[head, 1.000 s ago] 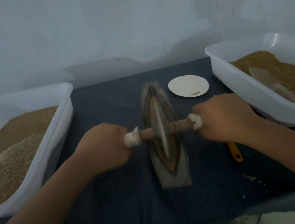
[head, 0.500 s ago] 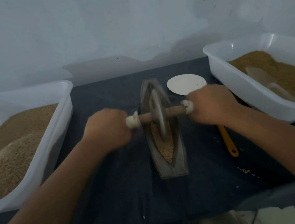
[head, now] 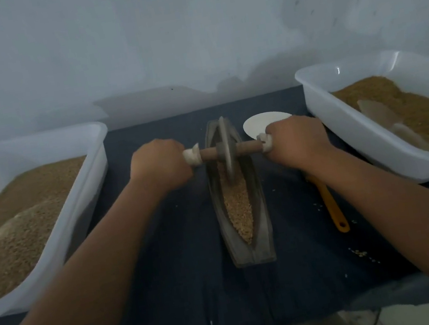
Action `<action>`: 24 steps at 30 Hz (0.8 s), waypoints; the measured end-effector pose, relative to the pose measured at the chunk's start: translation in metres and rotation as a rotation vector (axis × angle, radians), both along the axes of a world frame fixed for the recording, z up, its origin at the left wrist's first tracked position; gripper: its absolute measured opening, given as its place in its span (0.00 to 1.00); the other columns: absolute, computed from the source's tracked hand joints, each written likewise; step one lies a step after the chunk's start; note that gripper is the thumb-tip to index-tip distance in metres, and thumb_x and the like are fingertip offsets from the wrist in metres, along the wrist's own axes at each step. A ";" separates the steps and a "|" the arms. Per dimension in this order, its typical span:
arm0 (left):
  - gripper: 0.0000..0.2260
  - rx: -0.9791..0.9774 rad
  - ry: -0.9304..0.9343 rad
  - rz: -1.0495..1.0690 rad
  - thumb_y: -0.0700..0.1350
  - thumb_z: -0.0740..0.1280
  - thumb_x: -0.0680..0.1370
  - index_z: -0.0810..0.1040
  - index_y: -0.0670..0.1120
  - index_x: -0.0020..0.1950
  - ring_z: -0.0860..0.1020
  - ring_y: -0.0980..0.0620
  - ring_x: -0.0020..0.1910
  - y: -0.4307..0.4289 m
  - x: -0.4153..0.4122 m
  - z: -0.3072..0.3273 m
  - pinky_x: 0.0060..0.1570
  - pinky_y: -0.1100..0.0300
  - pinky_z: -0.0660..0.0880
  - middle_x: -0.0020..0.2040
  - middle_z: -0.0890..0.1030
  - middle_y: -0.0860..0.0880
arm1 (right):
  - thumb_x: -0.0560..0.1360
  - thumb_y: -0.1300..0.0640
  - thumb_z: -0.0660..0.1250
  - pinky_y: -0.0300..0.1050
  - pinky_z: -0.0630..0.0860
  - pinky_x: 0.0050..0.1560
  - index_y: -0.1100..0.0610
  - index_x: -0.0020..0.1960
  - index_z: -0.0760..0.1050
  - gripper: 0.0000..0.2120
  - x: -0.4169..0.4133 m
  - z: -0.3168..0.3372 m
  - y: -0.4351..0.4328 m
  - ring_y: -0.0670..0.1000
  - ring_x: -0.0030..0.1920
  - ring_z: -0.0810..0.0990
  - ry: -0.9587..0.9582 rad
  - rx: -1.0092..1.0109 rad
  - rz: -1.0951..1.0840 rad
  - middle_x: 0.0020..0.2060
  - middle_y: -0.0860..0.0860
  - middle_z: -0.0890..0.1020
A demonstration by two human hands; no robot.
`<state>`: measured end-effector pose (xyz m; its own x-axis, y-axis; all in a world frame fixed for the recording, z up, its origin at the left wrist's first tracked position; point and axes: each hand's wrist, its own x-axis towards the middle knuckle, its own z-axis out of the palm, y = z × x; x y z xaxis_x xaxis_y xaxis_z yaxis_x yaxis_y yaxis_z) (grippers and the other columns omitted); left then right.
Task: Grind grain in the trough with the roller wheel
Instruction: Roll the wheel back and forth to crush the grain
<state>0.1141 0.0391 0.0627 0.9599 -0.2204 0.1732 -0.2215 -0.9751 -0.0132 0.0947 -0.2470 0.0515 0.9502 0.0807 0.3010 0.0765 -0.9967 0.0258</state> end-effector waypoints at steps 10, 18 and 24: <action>0.14 -0.090 -0.012 -0.035 0.62 0.65 0.71 0.72 0.54 0.33 0.76 0.53 0.30 0.029 -0.065 -0.034 0.30 0.60 0.69 0.31 0.76 0.56 | 0.72 0.37 0.56 0.42 0.68 0.27 0.46 0.34 0.69 0.16 -0.051 -0.001 -0.008 0.46 0.26 0.71 -0.113 -0.096 0.216 0.26 0.44 0.72; 0.13 -0.081 0.054 0.032 0.58 0.66 0.73 0.74 0.51 0.35 0.81 0.44 0.40 0.005 -0.005 -0.007 0.40 0.54 0.76 0.38 0.79 0.52 | 0.80 0.47 0.63 0.45 0.68 0.32 0.50 0.32 0.67 0.19 -0.008 0.015 0.007 0.49 0.29 0.68 -0.098 -0.048 0.062 0.29 0.48 0.71; 0.15 -0.086 -0.043 -0.088 0.62 0.65 0.72 0.70 0.55 0.32 0.73 0.55 0.26 0.045 -0.093 -0.039 0.27 0.60 0.67 0.27 0.73 0.57 | 0.66 0.38 0.55 0.39 0.64 0.20 0.46 0.31 0.61 0.13 -0.076 -0.006 -0.013 0.40 0.21 0.58 -0.209 -0.117 0.290 0.22 0.41 0.60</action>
